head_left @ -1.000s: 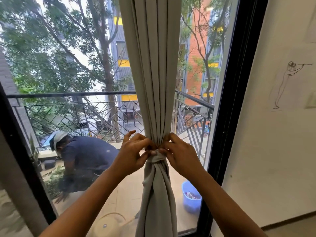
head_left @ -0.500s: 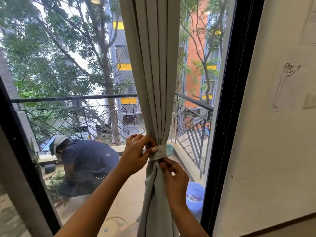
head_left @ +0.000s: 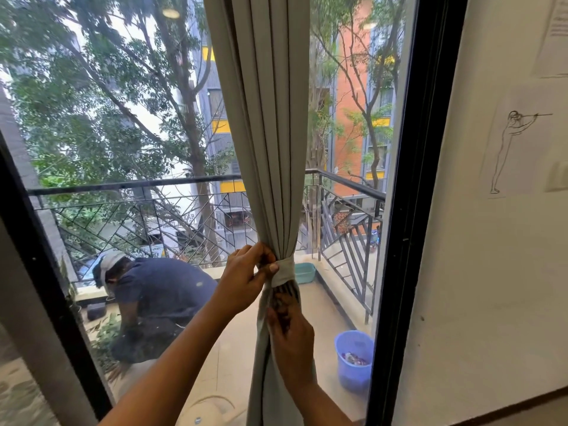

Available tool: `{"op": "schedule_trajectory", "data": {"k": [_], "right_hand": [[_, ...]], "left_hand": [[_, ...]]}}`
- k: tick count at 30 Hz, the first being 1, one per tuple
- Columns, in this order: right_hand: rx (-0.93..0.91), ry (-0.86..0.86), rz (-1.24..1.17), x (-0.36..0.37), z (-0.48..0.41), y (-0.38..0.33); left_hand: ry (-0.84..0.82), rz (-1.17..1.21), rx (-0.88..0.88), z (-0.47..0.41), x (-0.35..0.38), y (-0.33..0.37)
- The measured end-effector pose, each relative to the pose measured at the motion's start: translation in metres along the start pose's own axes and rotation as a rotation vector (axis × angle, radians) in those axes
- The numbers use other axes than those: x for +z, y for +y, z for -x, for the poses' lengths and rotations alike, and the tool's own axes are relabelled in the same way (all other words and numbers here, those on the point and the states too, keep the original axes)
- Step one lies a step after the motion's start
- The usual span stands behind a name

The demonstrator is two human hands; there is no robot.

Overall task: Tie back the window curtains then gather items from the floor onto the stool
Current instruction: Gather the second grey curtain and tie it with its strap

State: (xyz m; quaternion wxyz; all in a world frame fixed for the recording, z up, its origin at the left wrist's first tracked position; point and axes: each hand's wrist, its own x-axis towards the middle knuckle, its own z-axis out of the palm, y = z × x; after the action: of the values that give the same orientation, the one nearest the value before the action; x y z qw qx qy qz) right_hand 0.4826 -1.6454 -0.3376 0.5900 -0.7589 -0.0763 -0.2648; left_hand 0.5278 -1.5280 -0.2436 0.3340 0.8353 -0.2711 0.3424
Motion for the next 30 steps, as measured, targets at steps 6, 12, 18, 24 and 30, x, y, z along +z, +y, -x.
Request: {"op": "schedule_trajectory", "data": {"k": [6, 12, 18, 24, 30], "right_hand": [[0.228, 0.157, -0.442, -0.008, -0.031, -0.023], [0.304, 0.007, -0.600, -0.018, -0.036, -0.029], [0.307, 0.046, -0.571, -0.010, -0.038, -0.029], [0.368, 0.144, -0.625, 0.008, -0.039, -0.029], [0.353, 0.150, -0.653, 0.012, -0.041, -0.023]], "left_hand": [[-0.032, -0.024, -0.013, -0.006, 0.000, -0.001], [-0.032, -0.103, -0.043, -0.006, 0.001, -0.002], [-0.027, -0.049, -0.069, -0.007, 0.002, 0.000], [-0.073, 0.023, -0.135, -0.008, -0.003, 0.002], [-0.054, -0.032, -0.198, -0.007, -0.009, 0.006]]}}
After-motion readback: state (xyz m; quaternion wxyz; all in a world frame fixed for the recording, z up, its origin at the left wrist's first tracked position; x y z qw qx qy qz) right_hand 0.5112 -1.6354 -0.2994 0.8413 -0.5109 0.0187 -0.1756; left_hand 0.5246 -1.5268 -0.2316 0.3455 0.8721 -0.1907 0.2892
